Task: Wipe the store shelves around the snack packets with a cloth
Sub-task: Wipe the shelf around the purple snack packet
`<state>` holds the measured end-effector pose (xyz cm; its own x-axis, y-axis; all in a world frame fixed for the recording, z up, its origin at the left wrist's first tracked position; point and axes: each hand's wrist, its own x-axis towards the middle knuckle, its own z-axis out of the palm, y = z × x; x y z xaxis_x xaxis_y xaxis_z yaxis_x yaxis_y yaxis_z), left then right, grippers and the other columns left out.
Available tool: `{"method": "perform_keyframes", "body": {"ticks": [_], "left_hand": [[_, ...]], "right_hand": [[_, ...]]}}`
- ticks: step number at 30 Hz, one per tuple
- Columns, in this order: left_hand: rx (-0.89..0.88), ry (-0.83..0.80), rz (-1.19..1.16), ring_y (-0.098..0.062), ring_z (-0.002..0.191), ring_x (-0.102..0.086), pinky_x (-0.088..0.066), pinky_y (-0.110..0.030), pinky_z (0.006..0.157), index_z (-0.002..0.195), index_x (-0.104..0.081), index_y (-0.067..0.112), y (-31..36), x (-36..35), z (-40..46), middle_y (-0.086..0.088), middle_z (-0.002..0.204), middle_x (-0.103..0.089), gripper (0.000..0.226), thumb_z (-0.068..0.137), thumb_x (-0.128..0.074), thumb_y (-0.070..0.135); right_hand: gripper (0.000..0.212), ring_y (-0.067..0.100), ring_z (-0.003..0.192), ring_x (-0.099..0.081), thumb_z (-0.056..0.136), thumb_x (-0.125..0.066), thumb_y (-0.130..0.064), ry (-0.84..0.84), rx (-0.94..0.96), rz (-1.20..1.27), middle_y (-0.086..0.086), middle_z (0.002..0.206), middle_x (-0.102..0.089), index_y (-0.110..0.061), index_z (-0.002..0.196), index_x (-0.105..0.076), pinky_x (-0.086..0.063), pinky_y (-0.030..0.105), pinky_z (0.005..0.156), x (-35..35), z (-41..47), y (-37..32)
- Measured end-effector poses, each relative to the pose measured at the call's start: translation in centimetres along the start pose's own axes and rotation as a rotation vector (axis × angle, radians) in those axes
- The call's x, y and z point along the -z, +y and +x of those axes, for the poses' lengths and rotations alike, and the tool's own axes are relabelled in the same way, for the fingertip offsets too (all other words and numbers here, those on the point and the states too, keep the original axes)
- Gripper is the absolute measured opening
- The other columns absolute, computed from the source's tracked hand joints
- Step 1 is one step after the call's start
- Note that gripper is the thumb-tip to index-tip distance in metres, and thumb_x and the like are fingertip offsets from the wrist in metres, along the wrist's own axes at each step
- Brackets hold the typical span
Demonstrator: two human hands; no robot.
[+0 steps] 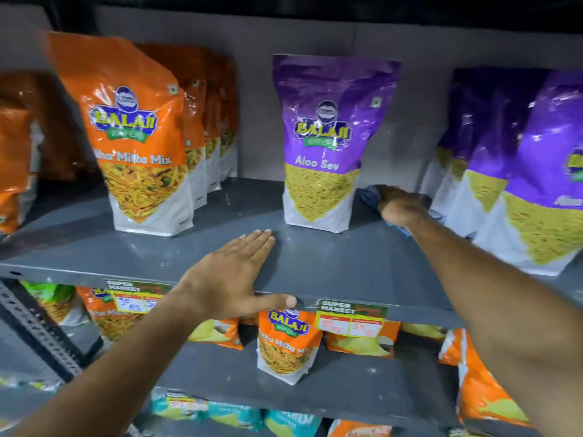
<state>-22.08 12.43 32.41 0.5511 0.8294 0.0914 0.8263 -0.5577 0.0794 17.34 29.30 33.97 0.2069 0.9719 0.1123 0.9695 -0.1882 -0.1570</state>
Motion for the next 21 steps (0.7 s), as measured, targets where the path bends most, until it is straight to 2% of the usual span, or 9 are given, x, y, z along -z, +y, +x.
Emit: {"method": "perform_keyframes", "body": {"ticks": [1,2,4,10,13,16,18,21], "left_hand": [[0.002,0.009,0.0,-0.005,0.16,0.007,0.001,-0.029,0.131,0.167,-0.001,0.019,0.0,-0.1,0.0,0.006,0.175,0.006,0.131,0.071,-0.026,0.104],[0.002,0.016,-0.002,-0.005,0.16,0.007,0.001,-0.029,0.131,0.167,-0.001,0.019,0.0,-0.2,0.0,0.006,0.175,0.005,0.131,0.071,-0.026,0.104],[0.004,0.019,-0.004,-0.004,0.16,0.007,0.001,-0.029,0.131,0.167,-0.001,0.019,-0.1,-0.3,0.0,0.006,0.176,0.005,0.131,0.071,-0.026,0.104],[0.0,0.001,0.009,-0.003,0.159,0.009,0.004,-0.027,0.13,0.167,0.002,0.02,-0.4,-0.2,0.0,0.007,0.175,0.008,0.128,0.073,-0.028,0.103],[0.002,-0.005,-0.004,-0.003,0.159,0.009,0.002,-0.029,0.131,0.167,0.001,0.021,-0.5,-0.3,-0.2,0.007,0.175,0.007,0.129,0.072,-0.027,0.104],[0.005,-0.017,-0.004,-0.002,0.159,0.01,0.0,-0.03,0.132,0.167,0.002,0.022,-0.6,-0.2,-0.1,0.009,0.175,0.008,0.131,0.07,-0.022,0.107],[0.001,-0.027,-0.005,-0.002,0.159,0.01,0.001,-0.03,0.131,0.167,0.003,0.022,-0.5,-0.1,0.0,0.01,0.174,0.009,0.131,0.07,-0.022,0.107],[0.001,-0.03,-0.011,-0.004,0.159,0.007,0.003,-0.027,0.129,0.167,0.003,0.021,-0.3,-0.2,0.0,0.008,0.175,0.008,0.131,0.07,-0.023,0.106]], "right_hand": [[0.041,0.033,0.119,-0.062,0.095,-0.039,-0.056,0.008,0.006,0.018,0.006,0.132,-0.063,-0.04,0.13,-0.051,-0.046,0.039,0.091,-0.4,1.5,0.2],[0.044,0.034,0.121,-0.061,0.093,-0.034,-0.06,-0.001,0.008,0.045,0.005,0.137,-0.061,-0.044,0.132,-0.048,-0.047,0.044,0.098,-0.8,2.9,0.3],[0.047,0.036,0.127,-0.057,0.093,-0.033,-0.052,-0.001,0.025,0.058,0.006,0.146,-0.057,-0.045,0.138,-0.044,-0.045,0.05,0.106,-1.3,4.3,0.4],[0.044,0.037,0.126,-0.057,0.096,-0.032,-0.052,0.002,0.042,0.02,0.009,0.145,-0.056,-0.046,0.139,-0.039,-0.046,0.051,0.104,-1.2,5.2,-0.8],[0.046,0.036,0.122,-0.059,0.093,-0.029,-0.058,-0.017,0.027,0.066,0.007,0.141,-0.06,-0.047,0.136,-0.04,-0.047,0.054,0.102,-2.5,6.2,0.0],[0.051,0.034,0.121,-0.06,0.095,-0.029,-0.06,0.009,0.043,0.038,0.008,0.135,-0.062,-0.037,0.134,-0.051,-0.048,0.049,0.102,-1.2,1.9,-1.1],[0.045,0.033,0.125,-0.058,0.099,-0.037,-0.045,0.007,0.083,0.007,0.011,0.138,-0.06,-0.027,0.136,-0.055,-0.046,0.045,0.104,0.1,-2.5,-2.4],[0.045,0.038,0.126,-0.057,0.092,-0.045,-0.029,-0.026,0.101,0.058,0.019,0.138,-0.059,-0.015,0.133,-0.057,-0.048,0.043,0.102,1.5,-7.7,-3.4]]}}
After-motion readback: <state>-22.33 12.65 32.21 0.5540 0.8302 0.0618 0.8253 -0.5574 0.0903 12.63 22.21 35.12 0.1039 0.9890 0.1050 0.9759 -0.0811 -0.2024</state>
